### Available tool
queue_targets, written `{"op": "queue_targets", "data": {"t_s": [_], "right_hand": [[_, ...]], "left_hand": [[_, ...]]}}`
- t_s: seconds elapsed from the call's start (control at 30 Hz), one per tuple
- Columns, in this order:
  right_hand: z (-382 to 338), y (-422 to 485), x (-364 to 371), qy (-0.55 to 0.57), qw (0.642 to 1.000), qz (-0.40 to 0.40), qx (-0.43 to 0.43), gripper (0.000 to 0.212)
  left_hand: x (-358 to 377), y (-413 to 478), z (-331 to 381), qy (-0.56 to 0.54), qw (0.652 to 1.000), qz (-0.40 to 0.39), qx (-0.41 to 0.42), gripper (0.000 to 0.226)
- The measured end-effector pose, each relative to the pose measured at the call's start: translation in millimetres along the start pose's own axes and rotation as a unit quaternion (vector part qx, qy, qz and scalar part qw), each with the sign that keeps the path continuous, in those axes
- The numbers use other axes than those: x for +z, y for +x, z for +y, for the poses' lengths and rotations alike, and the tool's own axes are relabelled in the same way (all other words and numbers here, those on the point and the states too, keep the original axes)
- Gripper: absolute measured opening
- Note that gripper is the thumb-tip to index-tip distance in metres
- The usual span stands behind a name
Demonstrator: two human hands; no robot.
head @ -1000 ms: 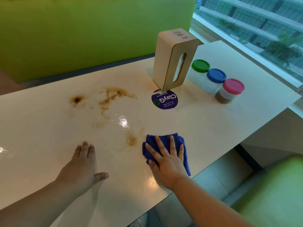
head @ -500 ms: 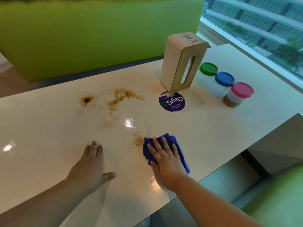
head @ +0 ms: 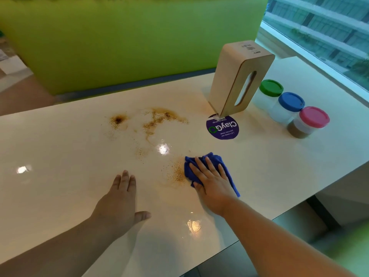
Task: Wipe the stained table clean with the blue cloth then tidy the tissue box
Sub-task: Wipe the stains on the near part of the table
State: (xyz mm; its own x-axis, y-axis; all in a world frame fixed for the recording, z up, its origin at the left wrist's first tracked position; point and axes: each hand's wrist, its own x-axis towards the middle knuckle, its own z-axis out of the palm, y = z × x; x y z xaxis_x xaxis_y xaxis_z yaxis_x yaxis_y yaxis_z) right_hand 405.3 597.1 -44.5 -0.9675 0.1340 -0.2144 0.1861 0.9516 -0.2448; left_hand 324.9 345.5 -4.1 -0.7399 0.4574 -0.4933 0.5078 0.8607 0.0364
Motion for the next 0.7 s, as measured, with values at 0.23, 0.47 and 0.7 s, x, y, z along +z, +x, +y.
{"op": "queue_targets", "data": {"t_s": [0.23,0.47,0.7], "right_hand": [[-4,46,-11,-0.009,0.996,-0.009,0.087,0.055],[11,20,-12,0.0,1.0,-0.011,0.011,0.053],[-4,61,-18,-0.004,0.989,-0.048,0.142,0.053]], "left_hand": [[-1,0,2,0.023,1.0,0.001,-0.002,0.113],[-2,1,2,0.033,0.999,-0.003,-0.001,0.113],[-1,1,3,0.027,1.0,-0.004,-0.002,0.112]]}}
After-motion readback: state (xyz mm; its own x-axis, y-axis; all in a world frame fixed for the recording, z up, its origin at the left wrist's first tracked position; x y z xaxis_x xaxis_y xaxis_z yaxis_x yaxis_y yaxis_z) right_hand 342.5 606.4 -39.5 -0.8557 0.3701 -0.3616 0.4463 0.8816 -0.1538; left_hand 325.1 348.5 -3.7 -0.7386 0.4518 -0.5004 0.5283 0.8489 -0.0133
